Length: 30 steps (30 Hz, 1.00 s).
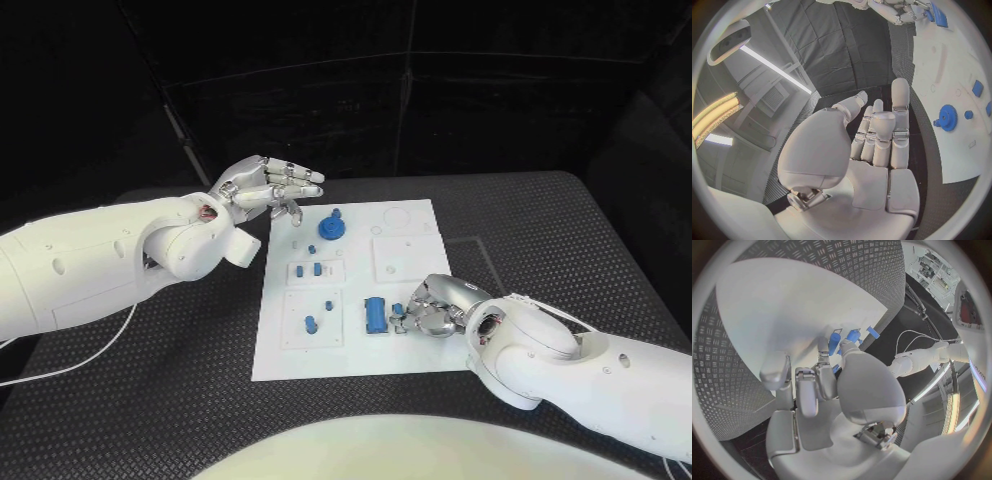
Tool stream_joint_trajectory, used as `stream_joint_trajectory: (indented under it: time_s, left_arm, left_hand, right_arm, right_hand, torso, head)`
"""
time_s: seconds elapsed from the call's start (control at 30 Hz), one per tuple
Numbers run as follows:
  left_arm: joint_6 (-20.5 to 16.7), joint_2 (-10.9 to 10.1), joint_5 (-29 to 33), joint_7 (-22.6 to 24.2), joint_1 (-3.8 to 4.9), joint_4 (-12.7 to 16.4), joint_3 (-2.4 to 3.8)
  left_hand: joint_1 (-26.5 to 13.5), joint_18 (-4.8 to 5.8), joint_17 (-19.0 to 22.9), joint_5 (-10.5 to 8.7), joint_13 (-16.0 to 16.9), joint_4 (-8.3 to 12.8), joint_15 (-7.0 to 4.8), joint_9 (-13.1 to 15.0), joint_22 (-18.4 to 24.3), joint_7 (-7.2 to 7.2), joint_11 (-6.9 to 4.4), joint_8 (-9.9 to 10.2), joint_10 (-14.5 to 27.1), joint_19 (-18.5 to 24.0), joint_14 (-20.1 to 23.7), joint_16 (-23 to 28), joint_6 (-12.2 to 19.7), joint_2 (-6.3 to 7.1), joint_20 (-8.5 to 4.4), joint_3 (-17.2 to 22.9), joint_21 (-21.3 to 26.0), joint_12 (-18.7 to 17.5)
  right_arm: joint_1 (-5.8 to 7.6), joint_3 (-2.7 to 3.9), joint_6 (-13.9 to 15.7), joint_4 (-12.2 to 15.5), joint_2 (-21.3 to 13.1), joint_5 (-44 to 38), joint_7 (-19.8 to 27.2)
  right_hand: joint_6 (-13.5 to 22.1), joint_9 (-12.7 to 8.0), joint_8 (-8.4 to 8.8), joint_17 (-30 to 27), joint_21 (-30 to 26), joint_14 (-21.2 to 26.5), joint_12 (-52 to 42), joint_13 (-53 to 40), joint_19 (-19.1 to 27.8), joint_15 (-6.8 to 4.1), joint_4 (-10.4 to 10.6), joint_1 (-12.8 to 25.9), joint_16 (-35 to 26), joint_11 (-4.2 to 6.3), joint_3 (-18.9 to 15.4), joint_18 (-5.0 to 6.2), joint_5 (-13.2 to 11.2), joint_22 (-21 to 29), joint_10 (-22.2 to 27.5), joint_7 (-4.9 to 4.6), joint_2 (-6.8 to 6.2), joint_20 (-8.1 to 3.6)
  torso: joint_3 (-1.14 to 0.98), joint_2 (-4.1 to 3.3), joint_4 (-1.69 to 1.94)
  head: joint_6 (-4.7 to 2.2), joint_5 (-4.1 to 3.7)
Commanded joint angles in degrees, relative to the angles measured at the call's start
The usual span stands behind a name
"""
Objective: Assemble the parts on the task board
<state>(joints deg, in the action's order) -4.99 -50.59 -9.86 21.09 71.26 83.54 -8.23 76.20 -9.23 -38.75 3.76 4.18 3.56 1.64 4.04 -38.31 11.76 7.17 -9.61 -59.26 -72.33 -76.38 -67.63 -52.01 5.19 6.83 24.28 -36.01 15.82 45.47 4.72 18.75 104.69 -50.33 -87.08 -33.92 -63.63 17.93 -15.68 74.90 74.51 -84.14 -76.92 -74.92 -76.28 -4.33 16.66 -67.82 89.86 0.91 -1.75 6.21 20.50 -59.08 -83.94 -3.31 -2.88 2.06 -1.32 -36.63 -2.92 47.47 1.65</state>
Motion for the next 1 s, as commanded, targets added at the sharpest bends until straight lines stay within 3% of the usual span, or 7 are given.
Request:
stream_joint_trajectory:
  time_s: [0.03,0.17,0.33,1.0]
  left_arm:
    - [0.7,0.0,0.0,0.3,0.08,0.1,0.04]
    - [0.7,0.0,0.0,0.2,0.08,0.1,0.04]
    - [0.7,-0.1,0.0,0.2,0.09,0.1,0.04]
    - [0.8,-0.1,0.0,0.2,0.07,-0.1,0.0]
  left_hand:
    - [-0.1,-1.16,0.0,0.3,0.1,0.1,0.05,0.1,0.0,0.05,0.03,-0.3,0.4,0.2,0.4,-0.4,0.3,-0.49,0.25,-0.2,0.3,0.2]
    - [-0.1,-1.16,0.0,0.3,0.1,0.1,0.05,0.1,0.0,0.05,0.03,-0.3,0.4,0.2,0.4,-0.4,0.3,-0.49,0.25,-0.2,0.3,0.2]
    - [-0.1,-1.16,0.0,0.3,0.1,0.1,0.05,0.1,0.0,0.05,0.03,-0.3,0.4,0.2,0.4,-0.4,0.3,-0.49,0.25,-0.2,0.3,0.2]
    - [-0.2,-1.15,0.1,0.3,0.1,0.0,0.07,0.1,0.0,0.05,0.04,-0.4,0.5,0.3,0.4,-0.4,0.4,-0.57,0.27,-0.2,0.3,0.3]
  right_arm:
    - [0.06,0.01,-0.6,0.0,0.0,0.0,0.1]
    - [0.06,0.0,-0.4,0.1,0.0,0.0,0.2]
    - [0.05,0.0,0.1,0.6,-0.1,0.0,0.3]
    - [0.04,0.0,2.0,2.2,-1.8,-0.9,0.4]
  right_hand:
    - [-0.2,0.2,0.27,15.1,0.0,-5.9,0.0,-4.0,-0.2,-0.03,0.0,1.6,0.1,-0.07,-1.4,-0.4,-2.5,0.1,-0.3,-0.11,0.52,-0.07]
    - [-0.3,0.5,0.35,15.1,0.0,-5.9,-0.1,-4.1,-0.2,-0.08,0.1,2.9,0.1,-0.03,-3.1,-0.4,-5.0,0.0,-0.3,-0.05,1.05,-0.1]
    - [-0.6,0.8,0.27,15.1,0.0,-5.9,-0.2,-4.3,-0.3,-0.13,0.1,4.0,0.1,0.04,-4.5,-0.4,-6.2,0.0,-0.4,0.04,1.55,-0.14]
    - [-0.9,1.2,0.14,15.1,0.1,-5.9,-0.3,-4.4,-0.4,-0.23,0.1,4.7,0.1,0.17,-5.5,-0.43,-5.2,-0.2,-0.5,0.2,2.99,-0.23]
  torso:
    - [0.01,-0.07,0.06]
    - [-0.01,-0.14,0.05]
    - [-0.03,-0.1,-0.05]
    - [0.02,0.0,-0.03]
  head:
    - [-0.1,-0.1]
    - [-0.02,-0.02]
    - [0.04,0.03]
    - [-0.09,-0.3]
